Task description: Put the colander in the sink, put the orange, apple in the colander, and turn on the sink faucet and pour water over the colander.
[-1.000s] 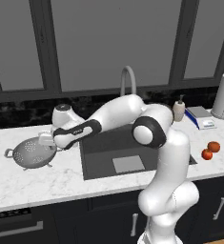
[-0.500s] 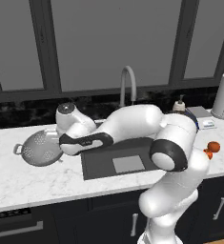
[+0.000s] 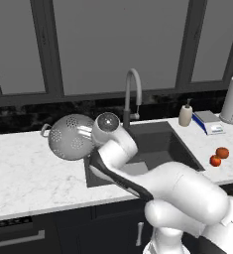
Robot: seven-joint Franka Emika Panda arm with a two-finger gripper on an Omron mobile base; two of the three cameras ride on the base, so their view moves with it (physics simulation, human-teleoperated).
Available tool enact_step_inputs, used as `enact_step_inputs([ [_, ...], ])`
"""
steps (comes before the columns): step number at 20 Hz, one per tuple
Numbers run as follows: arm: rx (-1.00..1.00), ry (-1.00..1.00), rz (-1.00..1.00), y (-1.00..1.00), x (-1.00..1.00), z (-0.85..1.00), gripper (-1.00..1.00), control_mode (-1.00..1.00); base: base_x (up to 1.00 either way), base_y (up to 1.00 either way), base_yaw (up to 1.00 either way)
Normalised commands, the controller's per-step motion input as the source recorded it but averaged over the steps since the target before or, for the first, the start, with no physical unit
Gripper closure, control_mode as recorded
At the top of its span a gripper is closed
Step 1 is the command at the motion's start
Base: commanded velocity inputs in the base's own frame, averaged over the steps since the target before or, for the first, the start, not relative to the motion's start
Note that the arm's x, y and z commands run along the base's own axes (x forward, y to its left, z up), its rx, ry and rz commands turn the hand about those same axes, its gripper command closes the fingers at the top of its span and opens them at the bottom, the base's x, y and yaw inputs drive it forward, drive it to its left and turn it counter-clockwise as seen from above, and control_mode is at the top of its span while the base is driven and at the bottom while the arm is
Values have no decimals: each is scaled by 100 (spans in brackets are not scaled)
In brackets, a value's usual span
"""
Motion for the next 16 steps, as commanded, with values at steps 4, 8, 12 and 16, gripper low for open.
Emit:
enact_step_inputs([
  [4, 14, -2, -16, -100, -43, 87, 100, -100, 0, 0, 0],
  [8, 14, 39, -21, -100, -4, 48, 100, -100, 0, 0, 0],
  [12, -4, 53, -3, -41, 23, -3, 100, -100, 0, 0, 0],
  [16, -11, 16, 5, -16, 6, -27, 100, -100, 0, 0, 0],
])
